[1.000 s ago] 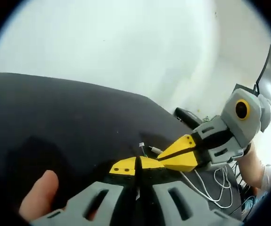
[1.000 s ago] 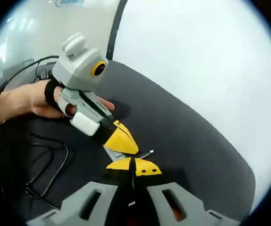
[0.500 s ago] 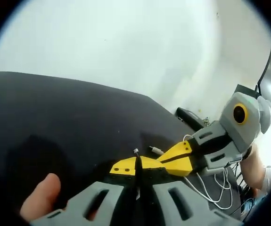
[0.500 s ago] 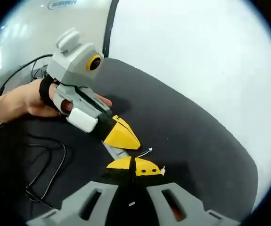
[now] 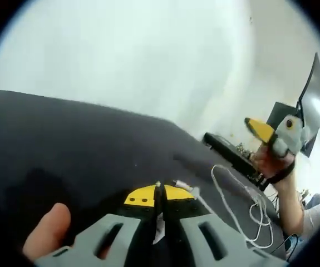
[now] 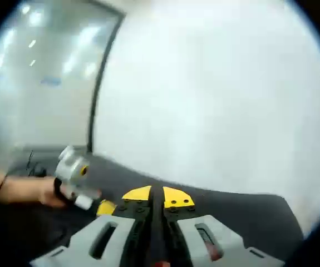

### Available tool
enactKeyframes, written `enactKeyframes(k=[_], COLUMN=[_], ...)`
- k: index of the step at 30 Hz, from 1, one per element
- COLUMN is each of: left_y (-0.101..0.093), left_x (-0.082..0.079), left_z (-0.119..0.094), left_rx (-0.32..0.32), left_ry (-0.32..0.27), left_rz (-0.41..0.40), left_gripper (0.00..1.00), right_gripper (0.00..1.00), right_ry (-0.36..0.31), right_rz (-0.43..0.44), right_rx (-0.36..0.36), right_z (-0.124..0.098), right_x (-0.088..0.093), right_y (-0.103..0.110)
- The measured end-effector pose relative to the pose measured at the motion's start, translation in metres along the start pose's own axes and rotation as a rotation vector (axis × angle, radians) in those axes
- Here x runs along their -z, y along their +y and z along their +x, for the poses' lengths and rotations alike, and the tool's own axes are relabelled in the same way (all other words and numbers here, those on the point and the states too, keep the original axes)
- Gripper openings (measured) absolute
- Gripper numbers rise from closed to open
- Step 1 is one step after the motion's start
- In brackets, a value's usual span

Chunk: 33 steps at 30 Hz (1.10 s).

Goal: Grab the wires, straighten them and put them on the rack

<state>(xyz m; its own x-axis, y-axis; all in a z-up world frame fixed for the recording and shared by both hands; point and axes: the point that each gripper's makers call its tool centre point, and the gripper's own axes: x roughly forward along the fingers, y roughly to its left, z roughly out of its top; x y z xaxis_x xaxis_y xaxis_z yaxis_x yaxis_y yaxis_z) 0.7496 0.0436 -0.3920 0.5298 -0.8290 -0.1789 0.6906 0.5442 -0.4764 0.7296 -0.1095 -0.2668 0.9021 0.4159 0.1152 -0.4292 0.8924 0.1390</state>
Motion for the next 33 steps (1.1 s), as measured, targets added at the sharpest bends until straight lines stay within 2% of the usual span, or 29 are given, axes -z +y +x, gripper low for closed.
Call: enactKeyframes(k=[1,2,3,4,5,6,7,8,9,10,12,14,15,17,18,19,20,21,22,23,24,26,28,29,31,33], left_y=[-0.001,0.0,0.003,0.007,0.009,0.01,0.014,0.017,0.018,0.018,0.018,0.0,-0.01,-0.03,-0.031,-0.033,-0.032,-0.025,-0.025,-0.027,-0.027,-0.02,-0.014,-0.008,-0.001,0.005], left_x=[-0.007,-0.011,-0.018,-0.024,-0.032,-0.041,-0.05,-0.056,-0.062,-0.069,-0.08,-0.082,-0.082,-0.08,-0.081,-0.081,-0.077,-0.077,-0.073,-0.068,-0.057,-0.026,0.005,0.013,0.021,0.022], left_z=[-0.002,-0.003,-0.007,-0.013,-0.019,-0.024,-0.032,-0.039,-0.044,-0.051,-0.073,-0.097,-0.113,-0.152,-0.177,-0.203,-0.227,-0.259,-0.28,-0.293,-0.31,-0.344,-0.366,-0.377,-0.391,-0.397], left_rx=[0.003,0.0,-0.027,-0.052,-0.065,-0.076,-0.103,-0.138,-0.158,-0.184,-0.264,-0.275,-0.286,-0.317,-0.379,-0.445,-0.498,-0.553,-0.597,-0.621,-0.647,-0.746,-0.788,-0.8,-0.846,-0.855], left_ry=[-0.024,-0.042,-0.068,-0.1,-0.133,-0.163,-0.161,-0.153,-0.157,-0.165,-0.195,-0.197,-0.179,-0.089,-0.041,-0.009,0.039,0.082,0.083,0.084,0.113,0.212,0.328,0.36,0.309,0.251], left_rz=[0.025,0.043,0.081,0.104,0.105,0.101,0.147,0.192,0.218,0.266,0.272,0.266,0.327,0.588,0.713,0.781,0.781,0.726,0.685,0.677,0.685,0.664,0.714,0.735,0.676,0.597], left_gripper=[0.09,0.11,0.13,0.13,0.13,0.15,0.17,0.18,0.17,0.17,0.17,0.19,0.2,0.21,0.23,0.26,0.27,0.29,0.33,0.37,0.39,0.36,0.34,0.33,0.28,0.29], right_gripper=[0.01,0.01,0.01,0.01,0.01,0.02,0.02,0.02,0.03,0.03,0.03,0.03,0.03,0.03,0.03,0.03,0.03,0.03,0.03,0.03,0.03,0.03,0.03,0.03,0.03,0.03], right_ry=[-0.024,-0.062,-0.05,0.007,0.017,-0.047,-0.05,-0.002,-0.02,-0.026,-0.022,-0.034,-0.034,-0.035,-0.037,-0.04,-0.044,-0.065,-0.082,-0.086,-0.08,-0.062,-0.047,-0.036,-0.028,-0.023], right_rz=[0.094,0.149,0.136,0.13,0.132,0.034,-0.061,-0.158,-0.198,-0.184,-0.175,-0.187,-0.193,-0.199,-0.197,-0.179,-0.145,-0.086,-0.045,-0.007,0.019,0.041,0.054,0.051,0.044,0.035], right_rx=[0.067,0.073,0.06,0.088,0.077,0.014,-0.006,0.038,0.035,0.027,0.022,0.02,0.02,0.028,0.038,0.048,0.063,0.074,0.08,0.088,0.097,0.101,0.106,0.113,0.115,0.12], right_z=[-0.004,-0.004,-0.003,0.0,0.001,0.005,0.007,0.012,0.013,0.014,0.017,0.014,0.014,0.013,0.011,0.01,0.011,0.01,0.007,0.007,0.008,0.008,0.006,0.005,0.001,0.002], right_x=[0.004,0.015,0.03,0.047,0.049,0.043,0.044,0.053,0.052,0.054,0.051,0.046,0.046,0.046,0.044,0.042,0.04,0.035,0.031,0.031,0.033,0.039,0.047,0.05,0.053,0.055], right_y=[-0.018,-0.025,-0.023,-0.024,-0.019,-0.007,-0.003,-0.01,-0.008,-0.004,-0.003,0.0,0.0,0.0,-0.002,-0.004,-0.007,-0.011,-0.013,-0.017,-0.022,-0.025,-0.027,-0.027,-0.027,-0.029])
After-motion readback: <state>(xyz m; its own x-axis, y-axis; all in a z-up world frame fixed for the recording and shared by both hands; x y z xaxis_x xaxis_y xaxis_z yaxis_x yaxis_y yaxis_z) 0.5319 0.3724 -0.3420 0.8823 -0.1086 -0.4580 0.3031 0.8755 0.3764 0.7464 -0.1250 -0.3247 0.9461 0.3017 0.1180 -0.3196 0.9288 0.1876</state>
